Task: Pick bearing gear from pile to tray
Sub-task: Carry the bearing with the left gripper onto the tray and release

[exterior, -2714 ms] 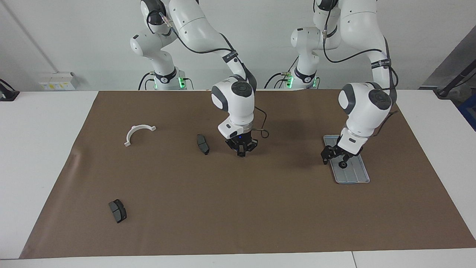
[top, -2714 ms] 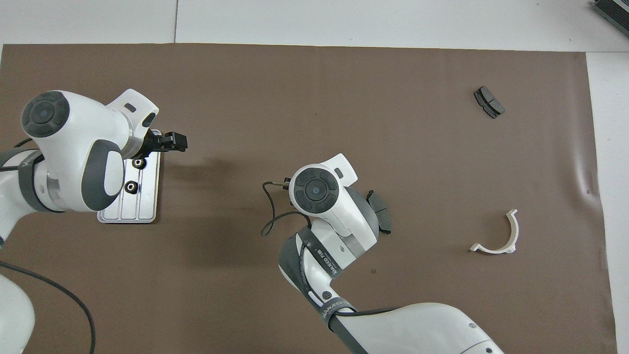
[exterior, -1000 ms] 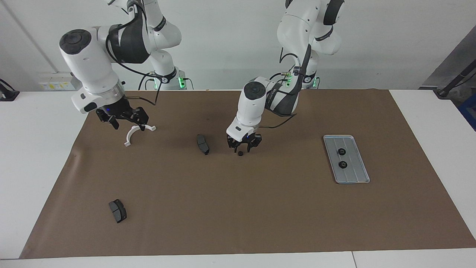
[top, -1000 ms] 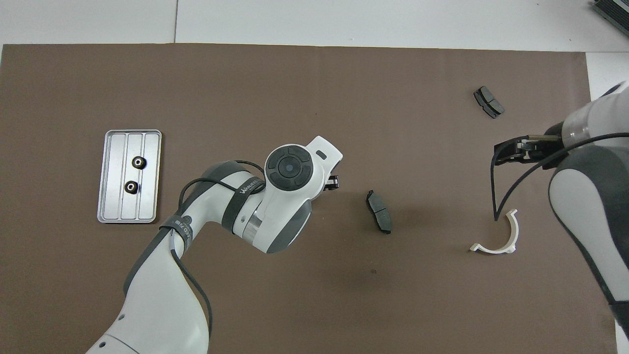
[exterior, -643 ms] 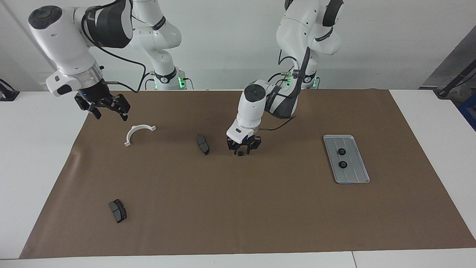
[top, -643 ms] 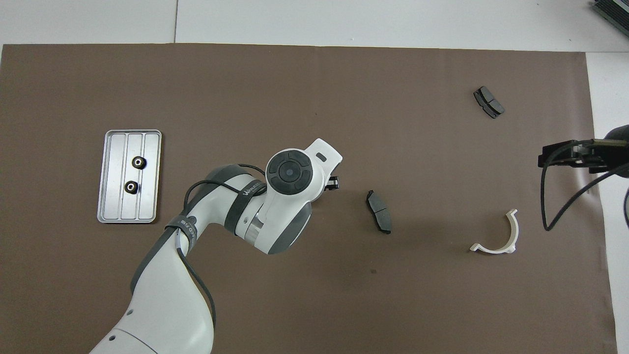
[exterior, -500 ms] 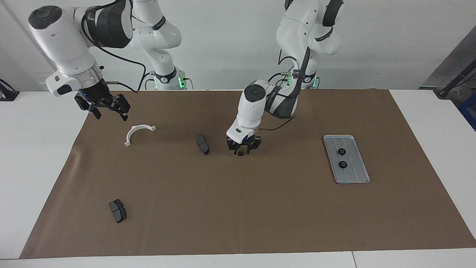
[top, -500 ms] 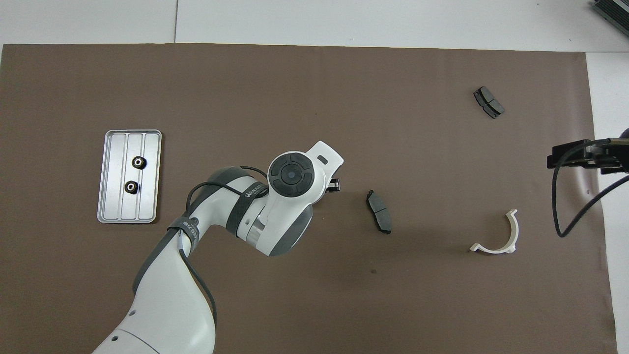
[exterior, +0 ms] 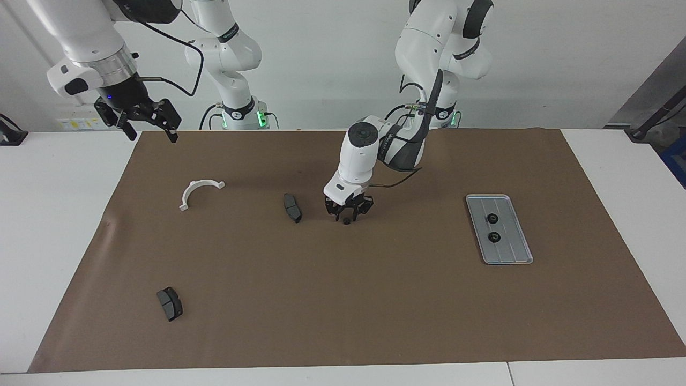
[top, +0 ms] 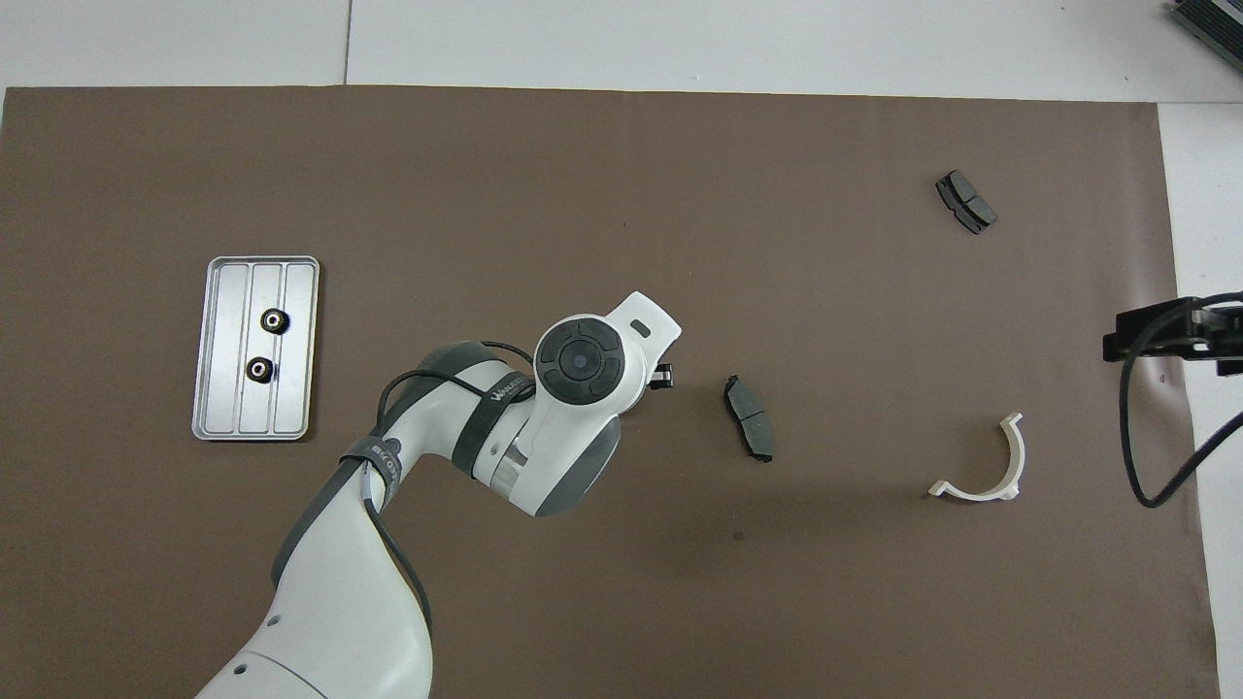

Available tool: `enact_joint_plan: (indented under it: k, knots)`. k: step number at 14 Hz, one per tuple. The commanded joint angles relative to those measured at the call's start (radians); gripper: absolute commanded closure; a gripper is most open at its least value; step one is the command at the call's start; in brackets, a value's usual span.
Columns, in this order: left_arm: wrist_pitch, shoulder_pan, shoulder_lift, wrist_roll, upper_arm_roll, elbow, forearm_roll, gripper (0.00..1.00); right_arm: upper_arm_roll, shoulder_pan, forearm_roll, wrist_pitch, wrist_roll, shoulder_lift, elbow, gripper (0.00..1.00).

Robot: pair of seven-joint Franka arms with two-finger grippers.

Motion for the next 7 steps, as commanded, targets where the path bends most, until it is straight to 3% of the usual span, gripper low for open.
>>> enact_joint_plan:
  k: [1, 5, 7]
  knots:
    - [0.026, -0.017, -0.012, 0.000, 0.014, -0.026, 0.013, 0.54, 0.018, 0.002, -0.063, 0.014, 0.006, -0.019, -0.017, 0.00]
    - [0.023, -0.017, -0.012, 0.001, 0.013, -0.025, 0.013, 0.77, 0.016, 0.017, -0.052, -0.010, 0.015, -0.020, -0.008, 0.00]
    - [0.023, -0.015, -0.012, 0.001, 0.013, -0.023, 0.013, 0.84, 0.015, 0.014, -0.037, 0.000, 0.020, -0.023, -0.015, 0.00]
